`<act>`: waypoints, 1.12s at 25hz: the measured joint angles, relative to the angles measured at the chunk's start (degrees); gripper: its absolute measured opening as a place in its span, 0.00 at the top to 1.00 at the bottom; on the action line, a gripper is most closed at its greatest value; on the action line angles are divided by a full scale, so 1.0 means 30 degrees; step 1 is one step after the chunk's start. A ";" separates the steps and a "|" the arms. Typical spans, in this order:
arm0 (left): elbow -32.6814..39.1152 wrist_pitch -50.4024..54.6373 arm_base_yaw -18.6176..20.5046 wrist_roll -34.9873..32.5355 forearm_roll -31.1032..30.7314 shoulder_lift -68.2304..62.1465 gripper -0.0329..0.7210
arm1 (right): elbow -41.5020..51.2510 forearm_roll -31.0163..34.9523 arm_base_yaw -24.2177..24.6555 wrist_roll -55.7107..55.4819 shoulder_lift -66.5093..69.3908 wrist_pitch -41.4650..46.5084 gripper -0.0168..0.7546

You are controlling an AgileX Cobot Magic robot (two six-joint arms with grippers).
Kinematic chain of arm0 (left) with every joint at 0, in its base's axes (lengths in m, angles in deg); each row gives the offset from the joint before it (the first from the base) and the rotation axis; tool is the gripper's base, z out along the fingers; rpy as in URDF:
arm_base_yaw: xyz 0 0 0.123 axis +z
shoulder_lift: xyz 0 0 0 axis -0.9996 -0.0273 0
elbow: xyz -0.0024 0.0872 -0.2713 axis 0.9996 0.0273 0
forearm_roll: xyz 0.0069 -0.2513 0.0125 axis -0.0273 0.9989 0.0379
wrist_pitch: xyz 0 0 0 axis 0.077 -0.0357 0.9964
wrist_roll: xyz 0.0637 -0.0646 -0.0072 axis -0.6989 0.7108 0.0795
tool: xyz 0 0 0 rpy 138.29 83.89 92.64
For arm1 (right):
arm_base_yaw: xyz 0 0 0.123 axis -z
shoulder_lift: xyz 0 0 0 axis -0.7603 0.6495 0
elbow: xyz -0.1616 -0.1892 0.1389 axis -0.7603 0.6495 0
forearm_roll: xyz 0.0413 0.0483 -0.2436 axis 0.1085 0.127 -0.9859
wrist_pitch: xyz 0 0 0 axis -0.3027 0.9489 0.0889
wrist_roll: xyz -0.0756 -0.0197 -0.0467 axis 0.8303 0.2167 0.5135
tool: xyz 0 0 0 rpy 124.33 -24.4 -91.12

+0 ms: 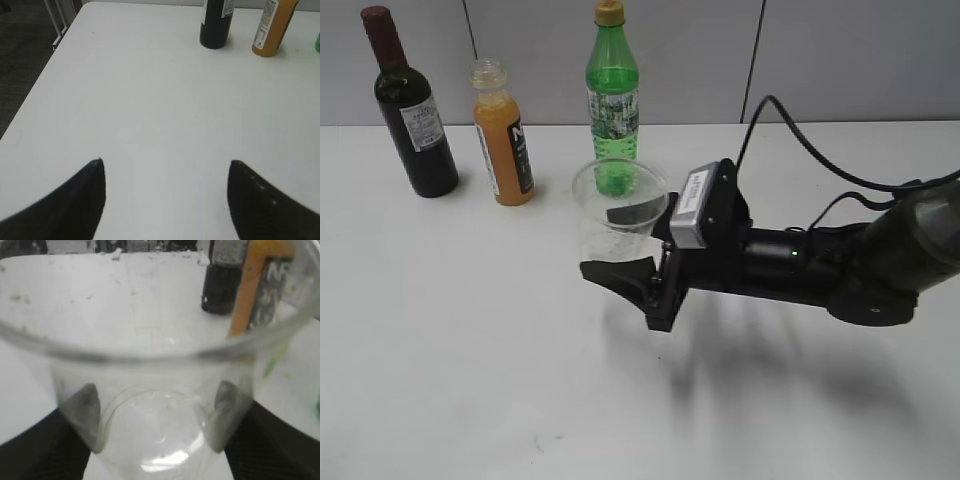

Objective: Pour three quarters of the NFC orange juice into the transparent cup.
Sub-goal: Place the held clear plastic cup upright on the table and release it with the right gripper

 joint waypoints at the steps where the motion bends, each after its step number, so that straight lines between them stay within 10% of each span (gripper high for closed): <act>1: 0.0000 0.0000 0.0000 0.0000 0.0000 0.0000 0.18 | -0.0402 0.0254 -0.0524 -0.0016 0.0000 0.0062 0.28; 28: 0.0000 0.0000 0.0000 0.0000 0.0000 0.0000 0.18 | -0.1897 0.0908 -0.0810 -0.1696 0.2166 0.4890 0.28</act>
